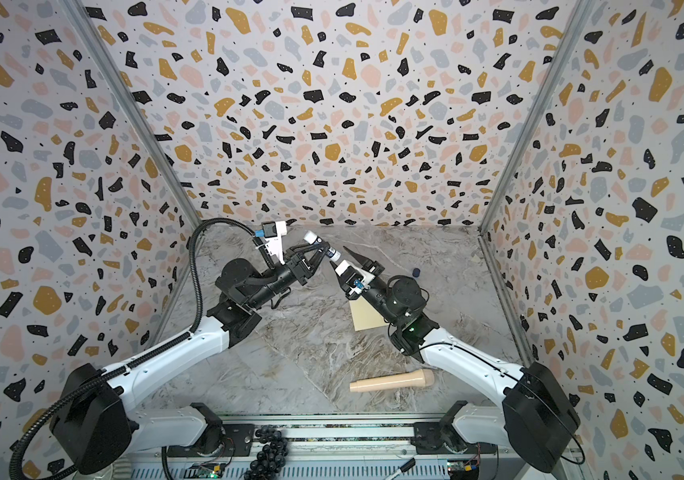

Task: Place the letter into the envelope and seal it

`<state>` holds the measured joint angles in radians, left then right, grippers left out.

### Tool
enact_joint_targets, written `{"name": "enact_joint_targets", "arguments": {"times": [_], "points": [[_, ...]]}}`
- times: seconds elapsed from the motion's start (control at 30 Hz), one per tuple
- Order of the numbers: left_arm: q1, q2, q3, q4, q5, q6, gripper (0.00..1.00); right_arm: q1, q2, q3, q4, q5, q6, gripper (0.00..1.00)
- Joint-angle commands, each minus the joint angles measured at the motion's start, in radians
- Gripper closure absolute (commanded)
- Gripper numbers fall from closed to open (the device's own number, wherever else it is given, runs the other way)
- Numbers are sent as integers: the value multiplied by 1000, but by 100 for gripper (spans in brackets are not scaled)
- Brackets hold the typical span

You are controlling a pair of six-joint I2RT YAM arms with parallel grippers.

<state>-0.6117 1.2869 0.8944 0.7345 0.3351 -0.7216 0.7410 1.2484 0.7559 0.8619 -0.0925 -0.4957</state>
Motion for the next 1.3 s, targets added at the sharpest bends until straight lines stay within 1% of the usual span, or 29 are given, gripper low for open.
{"name": "enact_joint_targets", "arguments": {"times": [0.0, 0.2, 0.37, 0.43, 0.57, 0.93, 1.03, 1.2, 1.27], "points": [[1, 0, 26, 76, 9, -3, 100, 9, 2, 24, 30, 11, -14, 54], [1, 2, 26, 76, 19, -5, 100, 18, 20, 45, 30, 2, -17, 64], [1, 1, 22, 74, 19, -4, 100, 26, 26, 48, 35, 7, -18, 64], [2, 2, 21, 73, 20, -1, 100, 26, 25, 45, 42, 14, -18, 61], [1, 1, 20, 69, 20, 2, 100, 27, 23, 43, 53, 25, -15, 60], [2, 2, 18, 59, 21, 4, 100, 26, 19, 39, 72, 41, -3, 60], [1, 4, 18, 59, 22, 4, 100, 27, 17, 41, 72, 38, -2, 64], [1, 5, 18, 56, 21, 7, 100, 27, 17, 43, 73, 34, 2, 64], [1, 6, 18, 55, 23, 6, 100, 28, 18, 45, 71, 30, 2, 68]]}}
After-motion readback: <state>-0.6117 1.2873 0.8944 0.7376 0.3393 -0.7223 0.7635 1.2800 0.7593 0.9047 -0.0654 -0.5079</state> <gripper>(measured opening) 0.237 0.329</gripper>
